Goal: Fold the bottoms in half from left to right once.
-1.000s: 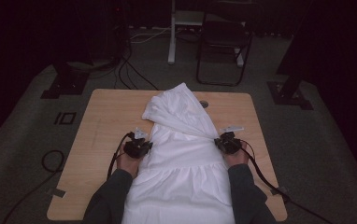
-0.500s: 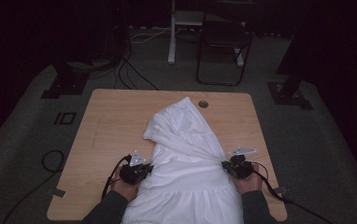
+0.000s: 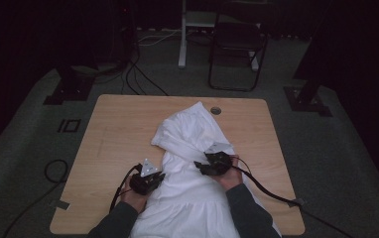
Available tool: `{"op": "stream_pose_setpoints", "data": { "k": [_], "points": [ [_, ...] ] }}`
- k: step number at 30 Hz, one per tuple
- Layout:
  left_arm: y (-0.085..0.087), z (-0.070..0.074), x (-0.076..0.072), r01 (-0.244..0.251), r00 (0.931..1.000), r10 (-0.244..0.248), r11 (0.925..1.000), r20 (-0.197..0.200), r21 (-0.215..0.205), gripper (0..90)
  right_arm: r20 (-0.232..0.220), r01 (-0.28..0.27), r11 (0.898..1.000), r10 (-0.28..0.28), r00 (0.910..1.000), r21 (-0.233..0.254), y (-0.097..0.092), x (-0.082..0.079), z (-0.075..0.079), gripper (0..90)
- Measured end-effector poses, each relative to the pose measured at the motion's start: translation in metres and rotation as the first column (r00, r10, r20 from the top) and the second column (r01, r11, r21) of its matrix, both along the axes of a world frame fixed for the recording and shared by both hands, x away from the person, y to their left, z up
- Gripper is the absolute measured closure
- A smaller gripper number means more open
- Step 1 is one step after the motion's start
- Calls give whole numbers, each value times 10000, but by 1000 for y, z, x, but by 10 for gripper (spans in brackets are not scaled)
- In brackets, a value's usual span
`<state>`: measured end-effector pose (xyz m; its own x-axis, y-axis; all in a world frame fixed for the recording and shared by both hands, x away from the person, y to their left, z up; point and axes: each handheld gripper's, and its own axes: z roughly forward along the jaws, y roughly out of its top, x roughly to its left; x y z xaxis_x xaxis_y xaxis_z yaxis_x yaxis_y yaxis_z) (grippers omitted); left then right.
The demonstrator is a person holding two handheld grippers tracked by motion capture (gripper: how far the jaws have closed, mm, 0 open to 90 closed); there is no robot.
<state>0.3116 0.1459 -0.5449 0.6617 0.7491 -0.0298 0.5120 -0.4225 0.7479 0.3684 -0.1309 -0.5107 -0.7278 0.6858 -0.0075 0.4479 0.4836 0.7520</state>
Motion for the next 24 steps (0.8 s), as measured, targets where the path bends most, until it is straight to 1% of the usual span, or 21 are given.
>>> {"op": "stream_pose_setpoints", "data": {
  "k": [1, 2, 3, 4, 5, 6, 7, 8, 9, 10, 11, 12, 13, 14, 16, 17, 18, 19, 20, 21, 24],
  "points": [
    [0, 0, 0, 1, 10000, -1, 10000, 8, 10, 817, -96, -21, 9997, 19, 10000, -234, 5, 4, -4, 446],
    [0, 0, 0, 7, 10000, -7, 10000, 19, 36, 817, -25, 104, 9982, -106, 9999, -595, 7, 8, -5, 582],
    [0, 0, 0, 37, 10000, -37, 10000, 14, 50, 821, 155, 342, 9963, -331, 9993, -785, 6, 12, -4, 719],
    [-1, 1, -1, 60, 10000, -60, 10000, -4, 42, 838, 295, 630, 9963, -614, 9977, -588, -1, 17, 0, 835],
    [-1, 1, -1, 63, 10000, -63, 10000, -29, 73, 850, 401, 1068, 9942, -1061, 9935, -136, -10, 23, 7, 863],
    [-2, 2, -1, 77, 10000, -76, 9999, -53, 151, 858, 515, 1703, 9852, -1711, 9839, 202, -22, 29, 15, 871],
    [-3, 2, -2, 50, 10000, -48, 9997, -67, 223, 862, 700, 2295, 9723, -2322, 9702, 436, -34, 36, 22, 874],
    [-3, 2, -2, 50, 10000, -48, 9997, -67, 223, 863, 700, 2295, 9723, -2322, 9702, 436, -34, 36, 22, 874],
    [-4, 2, -2, 55, 10000, -55, 9995, -23, 312, 863, 780, 2793, 9583, -2835, 9558, 603, -46, 43, 27, 874],
    [-4, 3, -2, 63, 10000, -63, 9994, -10, 338, 864, 571, 3320, 9407, -3360, 9401, 694, -63, 54, 28, 874],
    [-4, 3, -3, 71, 10000, -71, 9993, 9, 379, 864, 378, 3486, 9351, -3514, 9355, 643, -70, 60, 25, 874],
    [-4, 3, -3, 71, 10000, -71, 9993, 8, 369, 863, 61, 3630, 9304, -3637, 9315, 507, -78, 67, 16, 873],
    [-4, 2, -3, 65, 10000, -66, 9994, 11, 349, 863, -134, 3625, 9312, -3623, 9320, 370, -81, 71, 10, 871],
    [-4, 2, -3, 61, 10000, -62, 9994, 21, 330, 863, -395, 3547, 9349, -3543, 9343, 57, -83, 75, -3, 867],
    [-4, 2, -3, 56, 10000, -58, 9995, 64, 322, 863, -690, 3454, 9374, -3477, 9351, -438, -83, 77, -20, 856],
    [-3, 2, -4, 81, 9999, -84, 9993, 65, 360, 863, -770, 3449, 9373, -3480, 9343, -506, -83, 77, -25, 854],
    [-2, 2, -5, 73, 9999, -75, 9994, 71, 351, 862, -723, 3446, 9382, -3460, 9354, -313, -84, 75, -28, 852],
    [-2, 2, -5, 73, 9999, -75, 9994, 71, 351, 863, -723, 3446, 9382, -3460, 9354, -313, -84, 75, -28, 852],
    [-1, 2, -7, 75, 10000, -76, 9994, 24, 344, 863, -776, 3453, 9382, -3459, 9350, -215, -85, 74, -28, 849],
    [0, 2, -9, 68, 10000, -69, 9994, 12, 353, 862, -902, 3368, 9413, -3374, 9370, -226, -85, 71, -28, 844],
    [2, 3, -19, 91, 9999, -89, 9990, -54, 442, 862, -919, 3073, 9506, -3100, 9463, -427, -83, 60, -26, 845]
  ]
}}
